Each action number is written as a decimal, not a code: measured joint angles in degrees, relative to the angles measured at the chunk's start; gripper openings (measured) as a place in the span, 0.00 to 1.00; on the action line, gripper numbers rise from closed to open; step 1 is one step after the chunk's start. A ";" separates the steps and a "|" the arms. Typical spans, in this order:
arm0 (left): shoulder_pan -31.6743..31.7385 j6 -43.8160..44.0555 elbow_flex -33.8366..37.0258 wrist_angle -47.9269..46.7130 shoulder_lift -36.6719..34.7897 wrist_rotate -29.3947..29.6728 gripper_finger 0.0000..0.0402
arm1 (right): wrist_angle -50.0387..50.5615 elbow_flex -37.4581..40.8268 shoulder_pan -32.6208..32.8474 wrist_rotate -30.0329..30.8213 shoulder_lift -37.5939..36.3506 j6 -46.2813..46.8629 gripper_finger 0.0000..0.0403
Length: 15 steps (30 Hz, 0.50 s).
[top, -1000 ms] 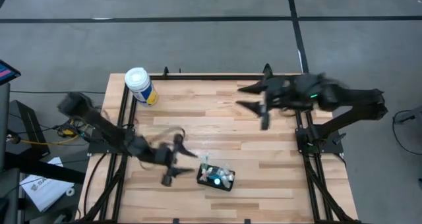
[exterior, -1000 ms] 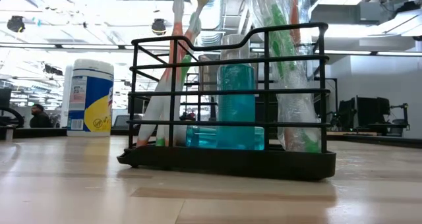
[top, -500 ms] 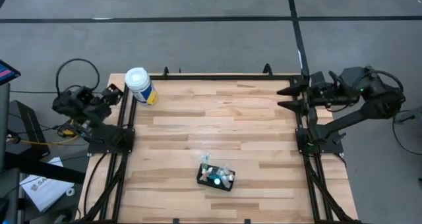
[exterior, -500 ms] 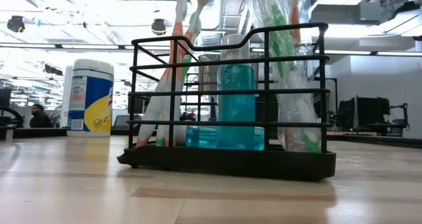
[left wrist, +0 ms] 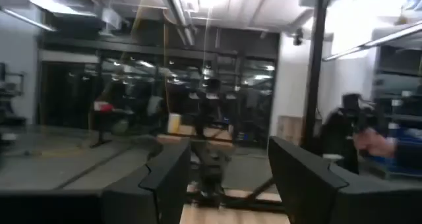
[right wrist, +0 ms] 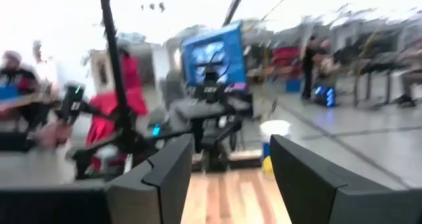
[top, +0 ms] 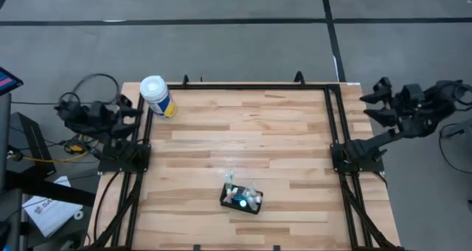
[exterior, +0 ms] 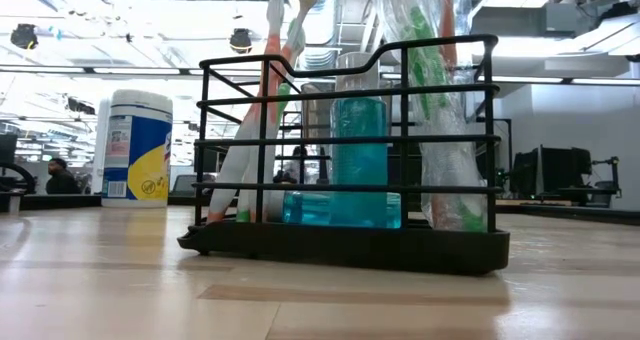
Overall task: Pick & Place toothbrushing station
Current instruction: Return to Home Position
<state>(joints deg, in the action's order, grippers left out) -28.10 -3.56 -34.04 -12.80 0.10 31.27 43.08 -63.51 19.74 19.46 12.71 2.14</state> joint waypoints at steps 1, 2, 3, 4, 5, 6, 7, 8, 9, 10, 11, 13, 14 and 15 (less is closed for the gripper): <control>0.00 -0.56 -0.93 -1.11 0.00 0.75 0.49 | -0.54 2.19 -0.85 0.09 -3.34 -0.23 0.48; 0.00 -1.11 -1.18 -1.63 0.00 2.45 0.49 | -1.49 4.60 -1.77 0.06 -6.61 -0.44 0.48; 0.02 -1.65 -1.19 -3.09 0.00 4.12 0.49 | -1.71 7.09 -2.82 -0.51 -10.09 -0.82 0.48; 0.01 -1.90 -1.20 -3.46 0.00 4.20 0.49 | -1.73 9.45 -4.05 -1.70 -12.56 -1.17 0.48; -0.02 -2.00 -1.41 -3.05 0.00 3.76 0.49 | -4.11 11.01 -5.17 -2.76 -12.31 -1.28 0.48; 0.00 -1.96 -1.67 -2.21 0.00 2.93 0.49 | -3.14 10.97 -6.36 -3.47 -12.14 -0.98 0.48; 0.00 -1.76 -1.71 -1.51 0.00 2.69 0.49 | 1.88 10.93 -7.99 -3.95 -12.17 -0.66 0.49; 0.00 -1.09 -1.36 -1.30 0.00 2.51 0.49 | 3.04 10.67 -9.37 -4.41 -11.71 -0.59 0.49; 0.00 -0.61 -0.79 -0.74 0.00 2.16 0.49 | -0.37 10.87 -10.39 -4.46 -10.96 -0.16 0.49; 0.01 -0.57 -0.23 -0.75 0.00 1.92 0.49 | -3.52 11.71 -11.18 -4.36 -10.74 0.51 0.49; 0.02 -0.48 0.38 -0.08 0.00 1.54 0.49 | -3.67 13.13 -12.02 -5.09 -11.87 1.08 0.49; 0.03 0.52 2.72 2.60 -0.02 1.13 0.49 | -8.15 17.11 -13.90 -9.30 -12.21 0.54 0.49; 0.04 0.62 4.51 2.67 -0.03 2.84 0.49 | -10.97 18.42 -14.82 -11.40 -12.18 0.66 0.49; 0.07 0.75 6.69 3.87 -0.07 4.44 0.49 | -12.54 20.23 -15.58 -11.93 -12.37 1.13 0.49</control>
<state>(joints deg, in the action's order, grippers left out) -28.03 -2.82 -27.35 -8.93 0.03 35.71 30.54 -43.28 4.16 7.53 0.34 3.27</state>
